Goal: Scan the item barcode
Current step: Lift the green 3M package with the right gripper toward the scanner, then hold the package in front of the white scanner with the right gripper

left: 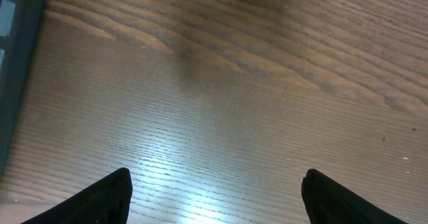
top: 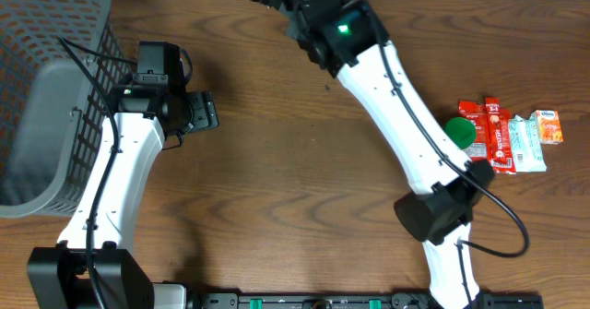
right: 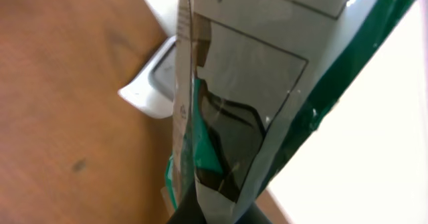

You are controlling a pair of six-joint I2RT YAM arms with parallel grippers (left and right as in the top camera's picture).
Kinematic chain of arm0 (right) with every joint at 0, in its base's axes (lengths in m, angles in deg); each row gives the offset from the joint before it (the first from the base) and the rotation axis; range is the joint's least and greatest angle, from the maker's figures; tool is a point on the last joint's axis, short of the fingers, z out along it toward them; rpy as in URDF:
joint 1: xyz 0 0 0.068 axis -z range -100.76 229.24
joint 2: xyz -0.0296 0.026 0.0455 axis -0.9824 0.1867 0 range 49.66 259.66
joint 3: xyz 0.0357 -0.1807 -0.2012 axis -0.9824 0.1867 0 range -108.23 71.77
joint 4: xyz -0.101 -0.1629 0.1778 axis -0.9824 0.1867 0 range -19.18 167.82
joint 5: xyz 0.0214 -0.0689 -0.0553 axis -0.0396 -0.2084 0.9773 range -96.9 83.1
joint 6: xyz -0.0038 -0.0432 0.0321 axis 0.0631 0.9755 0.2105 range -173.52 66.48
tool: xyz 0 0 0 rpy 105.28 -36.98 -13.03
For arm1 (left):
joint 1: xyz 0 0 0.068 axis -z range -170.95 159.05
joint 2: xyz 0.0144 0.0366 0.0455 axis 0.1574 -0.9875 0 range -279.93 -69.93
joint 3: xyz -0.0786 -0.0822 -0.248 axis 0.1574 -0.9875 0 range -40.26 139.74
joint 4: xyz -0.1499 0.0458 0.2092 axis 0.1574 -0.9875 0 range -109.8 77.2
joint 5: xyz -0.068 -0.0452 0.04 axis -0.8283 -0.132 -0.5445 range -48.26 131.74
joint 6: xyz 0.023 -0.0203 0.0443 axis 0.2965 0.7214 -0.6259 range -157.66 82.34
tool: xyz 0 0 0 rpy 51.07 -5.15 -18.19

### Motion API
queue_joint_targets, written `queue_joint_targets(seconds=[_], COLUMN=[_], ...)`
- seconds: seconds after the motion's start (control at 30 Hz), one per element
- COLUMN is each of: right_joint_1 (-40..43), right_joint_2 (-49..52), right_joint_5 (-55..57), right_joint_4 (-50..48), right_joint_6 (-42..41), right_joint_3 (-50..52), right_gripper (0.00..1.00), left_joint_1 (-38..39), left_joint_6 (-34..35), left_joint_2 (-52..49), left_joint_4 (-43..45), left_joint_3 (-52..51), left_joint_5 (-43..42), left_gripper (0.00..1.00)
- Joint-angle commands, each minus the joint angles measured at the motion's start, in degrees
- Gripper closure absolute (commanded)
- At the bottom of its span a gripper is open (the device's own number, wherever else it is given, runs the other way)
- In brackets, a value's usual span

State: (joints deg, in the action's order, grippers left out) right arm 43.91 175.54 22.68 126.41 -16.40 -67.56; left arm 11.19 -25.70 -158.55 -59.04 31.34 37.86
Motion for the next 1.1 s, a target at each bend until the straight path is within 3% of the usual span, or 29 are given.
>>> queue_joint_targets(seconds=[0.0,0.47,0.67,0.83,1.07], right_joint_1=[-0.1,1.4,3.3,4.2,3.9], right_joint_2=[3.9,17.8,22.4,25.0,25.7], right_joint_5=[6.5,8.5,7.3,3.5,-1.9], right_joint_4=[-5.4,-32.8,-43.1,-42.6,-38.9], right_joint_6=[8.1,31.4,31.3,31.1,24.2], right_joint_3=[-1.1,-1.1,-1.1,-1.1,-1.1], right_gripper=[0.99,0.99,0.99,0.99,0.99], left_joint_1=[-0.2,-0.2,-0.2,-0.2,-0.2], left_joint_6=[-0.1,-0.1,-0.1,-0.1,-0.1], left_joint_2=[0.6,0.6,0.6,0.6,0.6], left_joint_4=[-0.2,-0.2,-0.2,-0.2,-0.2], left_joint_3=[0.2,0.2,0.2,0.2,0.2], left_joint_5=[0.7,0.7,0.7,0.7,0.7], left_gripper=[0.18,0.18,0.18,0.18,0.18])
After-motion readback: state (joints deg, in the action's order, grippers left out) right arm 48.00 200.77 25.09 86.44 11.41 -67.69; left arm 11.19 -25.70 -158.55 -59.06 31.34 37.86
